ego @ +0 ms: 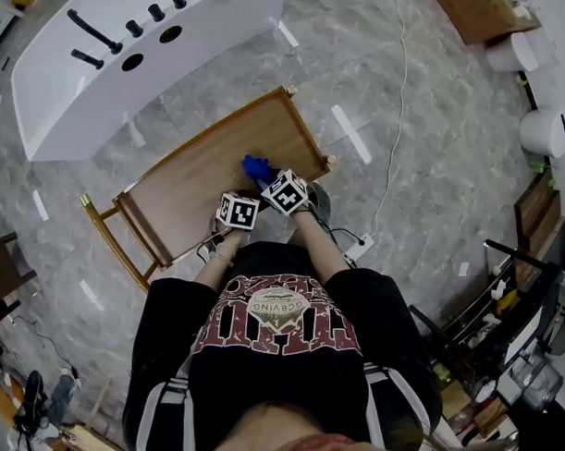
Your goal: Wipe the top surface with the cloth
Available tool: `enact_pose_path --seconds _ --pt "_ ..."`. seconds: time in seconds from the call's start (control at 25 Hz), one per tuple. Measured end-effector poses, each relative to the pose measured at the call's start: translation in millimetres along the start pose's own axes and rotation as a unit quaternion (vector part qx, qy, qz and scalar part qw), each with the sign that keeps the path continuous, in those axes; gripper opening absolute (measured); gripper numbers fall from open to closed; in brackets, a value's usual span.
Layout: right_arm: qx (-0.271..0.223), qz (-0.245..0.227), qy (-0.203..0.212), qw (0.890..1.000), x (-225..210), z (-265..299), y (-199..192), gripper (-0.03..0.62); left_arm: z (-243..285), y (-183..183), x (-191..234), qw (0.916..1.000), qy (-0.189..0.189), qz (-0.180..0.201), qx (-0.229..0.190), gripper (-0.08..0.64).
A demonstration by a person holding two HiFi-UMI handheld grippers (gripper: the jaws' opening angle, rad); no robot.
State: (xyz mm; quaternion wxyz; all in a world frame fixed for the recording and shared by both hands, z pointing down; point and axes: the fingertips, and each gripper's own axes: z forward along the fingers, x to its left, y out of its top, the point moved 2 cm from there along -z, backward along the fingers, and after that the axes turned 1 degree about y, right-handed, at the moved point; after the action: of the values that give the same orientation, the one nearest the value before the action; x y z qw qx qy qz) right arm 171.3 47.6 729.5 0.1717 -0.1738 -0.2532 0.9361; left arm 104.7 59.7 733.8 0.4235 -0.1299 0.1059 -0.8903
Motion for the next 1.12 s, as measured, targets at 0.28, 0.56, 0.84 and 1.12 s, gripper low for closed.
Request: enact_pose_path --seconds 0.28,0.56,0.84,1.12 --pt "0.000 0.009 -0.003 1.000 -11.8 -6.4 -3.7 0.095 3.7 0.5 -6.3 0.9999 -0.003 0.009 0.006 0.049" --pt "-0.001 0.016 -0.023 1.000 -27.7 -13.8 -6.4 0.097 4.4 2.1 -5.4 0.9999 -0.005 0.009 0.009 0.049" --pt "-0.007 0.042 -0.050 0.998 -45.3 -25.3 -16.4 0.097 3.9 0.1 -9.1 0.9998 0.007 0.017 0.008 0.049" --pt "-0.007 0.042 -0.076 0.996 -58.1 -37.1 -23.9 0.097 1.8 -0.4 -8.2 0.9998 -0.004 -0.017 0.004 0.049"
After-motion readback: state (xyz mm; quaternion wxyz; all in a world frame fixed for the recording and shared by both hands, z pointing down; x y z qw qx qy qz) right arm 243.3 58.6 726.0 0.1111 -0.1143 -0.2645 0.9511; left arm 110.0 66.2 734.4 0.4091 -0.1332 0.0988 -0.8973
